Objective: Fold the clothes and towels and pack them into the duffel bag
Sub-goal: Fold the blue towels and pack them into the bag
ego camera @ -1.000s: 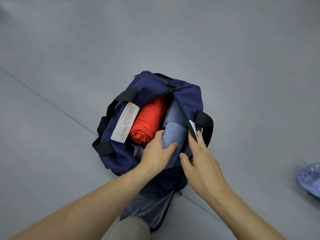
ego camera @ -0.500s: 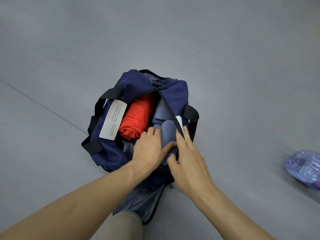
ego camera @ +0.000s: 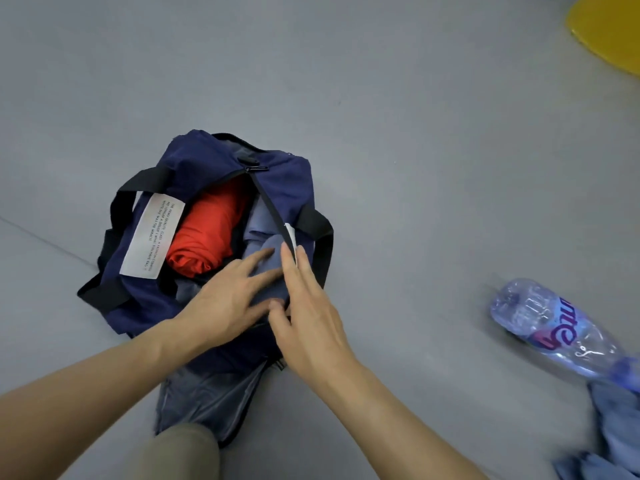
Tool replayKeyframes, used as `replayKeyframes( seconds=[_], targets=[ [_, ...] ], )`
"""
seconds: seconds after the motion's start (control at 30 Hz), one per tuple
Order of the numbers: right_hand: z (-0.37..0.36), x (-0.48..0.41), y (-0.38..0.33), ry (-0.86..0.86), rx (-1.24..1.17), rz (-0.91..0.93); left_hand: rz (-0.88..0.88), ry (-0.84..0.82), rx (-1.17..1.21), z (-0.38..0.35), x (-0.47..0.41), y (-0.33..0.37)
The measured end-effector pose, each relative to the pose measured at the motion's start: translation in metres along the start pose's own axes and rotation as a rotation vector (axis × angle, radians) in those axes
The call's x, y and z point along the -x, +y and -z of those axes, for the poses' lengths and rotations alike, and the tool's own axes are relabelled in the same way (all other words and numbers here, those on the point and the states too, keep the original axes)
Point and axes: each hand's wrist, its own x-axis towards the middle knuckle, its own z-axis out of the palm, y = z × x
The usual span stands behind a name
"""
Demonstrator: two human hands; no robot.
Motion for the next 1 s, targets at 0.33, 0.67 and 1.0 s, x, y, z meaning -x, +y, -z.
replayKeyframes(
  seconds=[0.33, 0.67, 1.0],
  targets=[
    [0.121, 0.128, 0.139, -0.102, 0.244, -0.313, -0.113, 0.468, 0.231, 0.037, 0.017, 0.115],
    [0.169, 0.343, 0.316, 0.101, 0.541, -0.933, -0.492, -0.162, 0.217, -0.068, 0.037, 0.230],
    [0.134, 0.365, 0.333, 0.657, 0.140, -0.822, -0.384, -0.379, 0.237, -0.150, 0.006, 0.314]
  ],
)
